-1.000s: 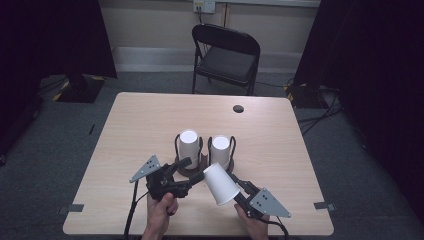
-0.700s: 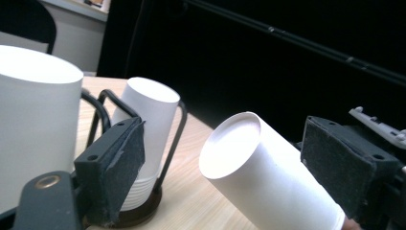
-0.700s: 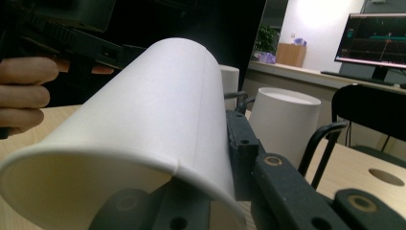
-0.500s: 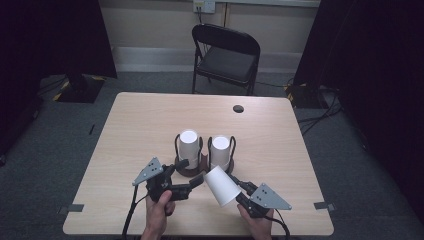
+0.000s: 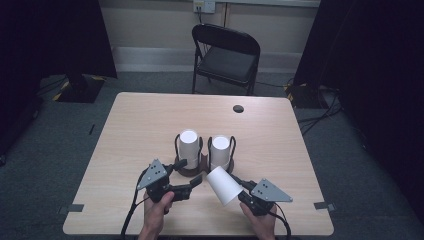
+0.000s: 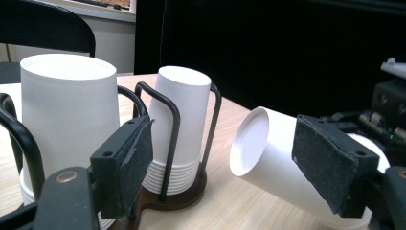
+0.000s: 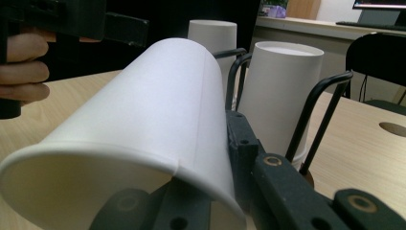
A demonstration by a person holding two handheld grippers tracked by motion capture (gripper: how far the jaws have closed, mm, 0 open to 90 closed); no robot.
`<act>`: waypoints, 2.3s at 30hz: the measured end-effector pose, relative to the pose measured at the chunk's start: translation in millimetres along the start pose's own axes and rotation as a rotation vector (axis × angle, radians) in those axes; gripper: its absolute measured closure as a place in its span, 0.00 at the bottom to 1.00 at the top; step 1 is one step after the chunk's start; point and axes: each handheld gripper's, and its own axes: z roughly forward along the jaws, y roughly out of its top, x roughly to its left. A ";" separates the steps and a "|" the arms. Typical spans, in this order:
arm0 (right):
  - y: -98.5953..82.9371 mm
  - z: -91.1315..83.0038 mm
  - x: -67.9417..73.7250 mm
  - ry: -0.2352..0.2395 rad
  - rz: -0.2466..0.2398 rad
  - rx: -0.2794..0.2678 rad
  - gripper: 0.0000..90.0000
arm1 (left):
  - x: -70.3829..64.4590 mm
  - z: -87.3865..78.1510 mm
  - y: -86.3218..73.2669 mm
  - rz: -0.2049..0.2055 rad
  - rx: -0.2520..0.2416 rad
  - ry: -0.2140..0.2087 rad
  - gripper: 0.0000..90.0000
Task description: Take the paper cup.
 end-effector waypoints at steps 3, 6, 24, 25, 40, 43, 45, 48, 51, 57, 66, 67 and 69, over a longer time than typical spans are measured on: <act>0.4 1.0 -1.7 0.003 0.009 0.036 0.97 | -3.5 2.3 -1.0 0.090 0.041 0.033 0.25; 1.2 2.1 -4.8 0.013 0.017 0.070 0.97 | -6.6 4.8 -3.6 0.128 0.079 0.016 0.26; 13.4 0.1 -24.3 0.055 0.129 0.230 0.98 | -29.6 21.1 -16.8 0.301 0.224 0.085 0.18; 14.3 0.6 -25.0 0.059 0.134 0.239 0.98 | -30.8 21.8 -17.7 0.319 0.233 0.092 0.18; 20.6 12.6 -36.4 0.169 0.207 0.397 0.98 | -45.8 31.7 -29.7 0.480 0.295 0.072 0.25; 21.6 14.4 -36.2 0.180 0.209 0.422 0.98 | -48.4 33.6 -30.9 0.507 0.297 0.062 0.24; 22.7 15.9 -35.7 0.188 0.209 0.437 0.97 | -50.6 34.4 -32.3 0.533 0.305 0.059 0.24; 23.9 19.3 -35.8 0.207 0.211 0.475 0.97 | -55.9 36.2 -36.9 0.564 0.318 0.060 0.23; 24.2 23.6 -36.5 0.218 0.221 0.517 0.97 | -61.8 37.6 -41.2 0.612 0.334 0.071 0.23; 27.1 28.8 -33.9 0.242 0.205 0.565 0.97 | -67.3 41.2 -40.7 0.657 0.324 0.072 0.23; 30.5 35.3 -30.8 0.275 0.198 0.645 0.97 | -80.3 48.6 -47.8 0.738 0.341 0.093 0.17; 30.4 35.6 -30.7 0.276 0.197 0.652 0.97 | -81.6 49.4 -47.9 0.747 0.343 0.091 0.17; 30.6 35.8 -30.4 0.280 0.202 0.660 0.97 | -84.2 51.2 -47.8 0.760 0.340 0.087 0.16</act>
